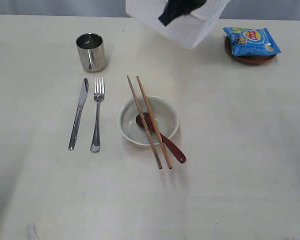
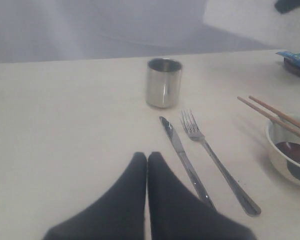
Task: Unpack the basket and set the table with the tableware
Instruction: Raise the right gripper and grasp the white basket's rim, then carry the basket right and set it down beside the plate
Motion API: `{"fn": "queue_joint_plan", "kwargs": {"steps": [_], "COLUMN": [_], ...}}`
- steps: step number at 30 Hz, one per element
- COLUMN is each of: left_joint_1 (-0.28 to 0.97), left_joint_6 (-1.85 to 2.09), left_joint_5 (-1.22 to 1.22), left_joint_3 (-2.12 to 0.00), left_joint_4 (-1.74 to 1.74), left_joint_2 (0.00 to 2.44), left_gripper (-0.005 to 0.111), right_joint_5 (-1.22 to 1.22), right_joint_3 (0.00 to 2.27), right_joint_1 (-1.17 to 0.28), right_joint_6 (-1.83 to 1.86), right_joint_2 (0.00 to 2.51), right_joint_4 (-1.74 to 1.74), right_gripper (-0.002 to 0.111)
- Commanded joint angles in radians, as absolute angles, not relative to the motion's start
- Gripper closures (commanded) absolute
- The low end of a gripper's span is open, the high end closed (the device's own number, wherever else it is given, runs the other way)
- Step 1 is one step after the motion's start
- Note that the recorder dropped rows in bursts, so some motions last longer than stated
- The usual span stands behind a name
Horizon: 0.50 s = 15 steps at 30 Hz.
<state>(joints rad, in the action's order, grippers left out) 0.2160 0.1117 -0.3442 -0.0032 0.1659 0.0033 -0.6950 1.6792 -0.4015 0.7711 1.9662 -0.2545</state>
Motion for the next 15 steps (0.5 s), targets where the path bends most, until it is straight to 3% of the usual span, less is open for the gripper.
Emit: {"fn": "queue_joint_plan", "kwargs": {"steps": [1,8,15], "left_joint_1": [0.222,0.222,0.222], "left_joint_6": [0.108,0.108,0.108], "left_joint_5": [-0.342,-0.342,-0.342], "left_joint_3": [0.0,0.0,0.0], "left_joint_4": [0.162,0.162,0.162], "left_joint_2": [0.0,0.0,0.0], "left_gripper": [0.107,0.107,0.107], "right_joint_5": [-0.692,-0.723,-0.807], "right_joint_3": [1.802,1.843,1.843], "right_joint_1": [-0.366,-0.125,0.174], "right_joint_6": [0.525,0.281,0.154], "right_joint_2": [1.923,1.939,2.053], "right_joint_4": [0.0,0.156,-0.006], "right_gripper": [0.109,0.109,0.109]}}
